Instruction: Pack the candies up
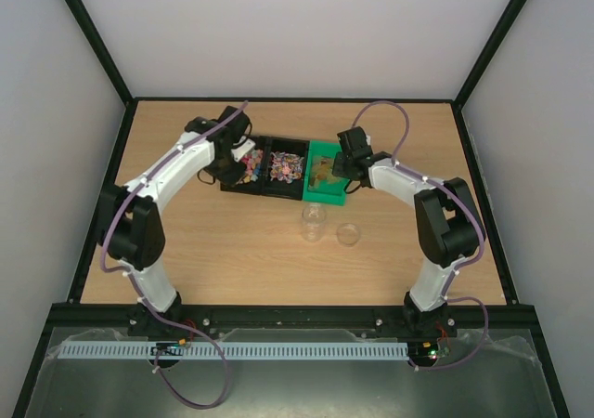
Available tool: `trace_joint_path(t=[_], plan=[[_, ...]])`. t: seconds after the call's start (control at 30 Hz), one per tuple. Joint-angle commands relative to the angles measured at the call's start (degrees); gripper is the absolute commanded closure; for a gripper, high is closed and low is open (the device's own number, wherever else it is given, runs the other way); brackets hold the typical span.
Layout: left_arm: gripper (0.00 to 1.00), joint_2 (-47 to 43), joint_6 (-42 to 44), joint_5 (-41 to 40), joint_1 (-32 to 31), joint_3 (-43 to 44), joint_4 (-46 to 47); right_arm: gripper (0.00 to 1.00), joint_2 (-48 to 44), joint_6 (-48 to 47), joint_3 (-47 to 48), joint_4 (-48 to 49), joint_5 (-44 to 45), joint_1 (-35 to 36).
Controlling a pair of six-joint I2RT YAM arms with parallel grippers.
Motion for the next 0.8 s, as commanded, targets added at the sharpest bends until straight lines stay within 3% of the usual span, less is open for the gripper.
trace_joint_path(t=[0.0,0.37,0.77], plan=[[0.98,3.6,0.3,-3.6,-1.7,4.0,-3.7,0.99,-3.1,0.5,-0.7,1.9,0.6,-0.1],[0.98,10.0,-1.5,-2.9,-1.4,3.7,0.8,0.99,-3.4,0.1,-1.8,2.7,-1.1,-0.1],[0.98,5.3,-3.6,4.2,1.5,-14.5,27.4,0.99,-2.9,-1.7,-2.0,3.2,-2.5,-0.1]])
